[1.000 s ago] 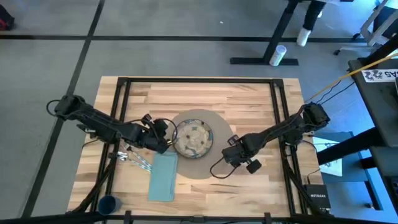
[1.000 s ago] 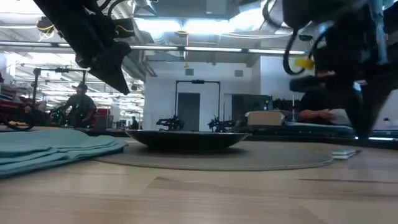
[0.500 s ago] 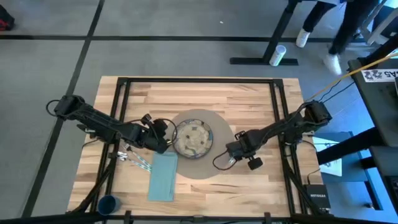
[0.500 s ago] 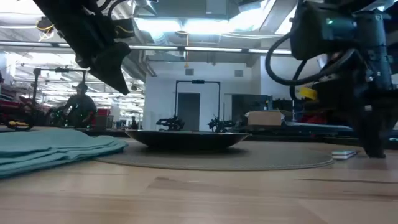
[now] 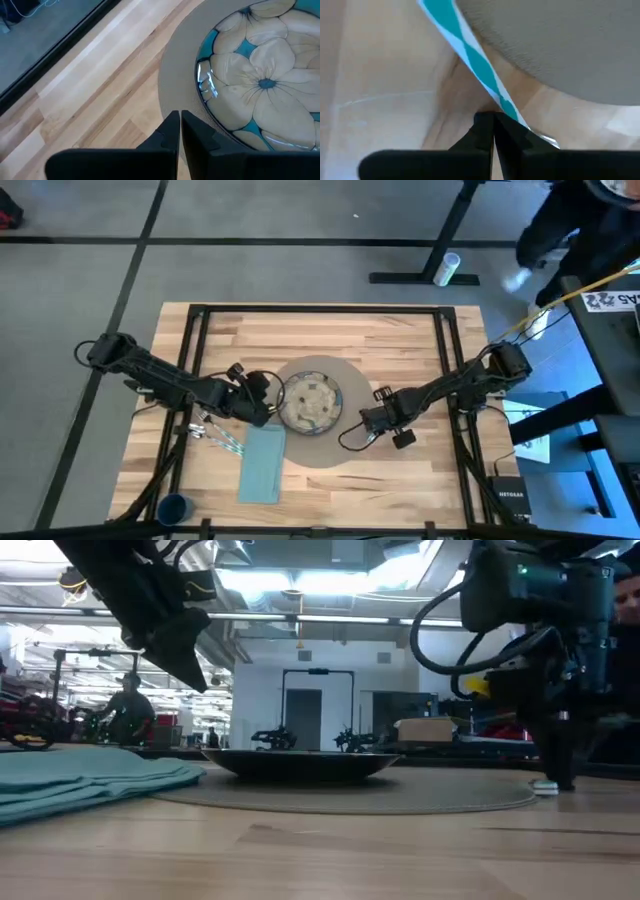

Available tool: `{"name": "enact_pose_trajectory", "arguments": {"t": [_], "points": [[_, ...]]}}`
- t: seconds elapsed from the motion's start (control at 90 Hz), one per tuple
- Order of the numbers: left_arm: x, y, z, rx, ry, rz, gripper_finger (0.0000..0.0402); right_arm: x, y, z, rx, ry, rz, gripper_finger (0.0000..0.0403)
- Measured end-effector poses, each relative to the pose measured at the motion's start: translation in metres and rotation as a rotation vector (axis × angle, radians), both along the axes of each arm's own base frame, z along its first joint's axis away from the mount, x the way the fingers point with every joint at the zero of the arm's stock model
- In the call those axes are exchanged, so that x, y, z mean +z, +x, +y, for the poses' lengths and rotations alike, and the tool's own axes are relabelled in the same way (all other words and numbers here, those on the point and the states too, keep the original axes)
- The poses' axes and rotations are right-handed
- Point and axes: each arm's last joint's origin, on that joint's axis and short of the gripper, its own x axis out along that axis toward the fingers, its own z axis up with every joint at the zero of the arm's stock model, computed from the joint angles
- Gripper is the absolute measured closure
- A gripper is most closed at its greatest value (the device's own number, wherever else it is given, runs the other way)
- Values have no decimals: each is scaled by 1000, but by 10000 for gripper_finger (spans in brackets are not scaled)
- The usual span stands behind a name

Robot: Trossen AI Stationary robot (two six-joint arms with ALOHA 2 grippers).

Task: Set table place
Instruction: Put the blue patterned table knife on the brown tablemat to the right of the white patterned plate

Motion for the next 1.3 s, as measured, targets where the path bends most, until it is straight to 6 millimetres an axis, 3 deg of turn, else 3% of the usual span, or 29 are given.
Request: {"name": "enact_pose_trajectory", "arguments": {"t": [0.322,0.567,0.889,1.1,1.3], "points": [[0,0,0,0,0,0,402,0,10,-3,-8,-116,-121,403],[0,0,0,0,0,0,402,1,20,-2,-31,-106,-230,403],[0,0,0,-1,-3,2,402,16,22,1,-41,-83,-153,403],[-1,0,0,-9,-22,12,402,17,19,5,-36,61,-74,403],[-1,0,0,-9,-22,12,402,19,31,10,18,151,-183,403]]}}
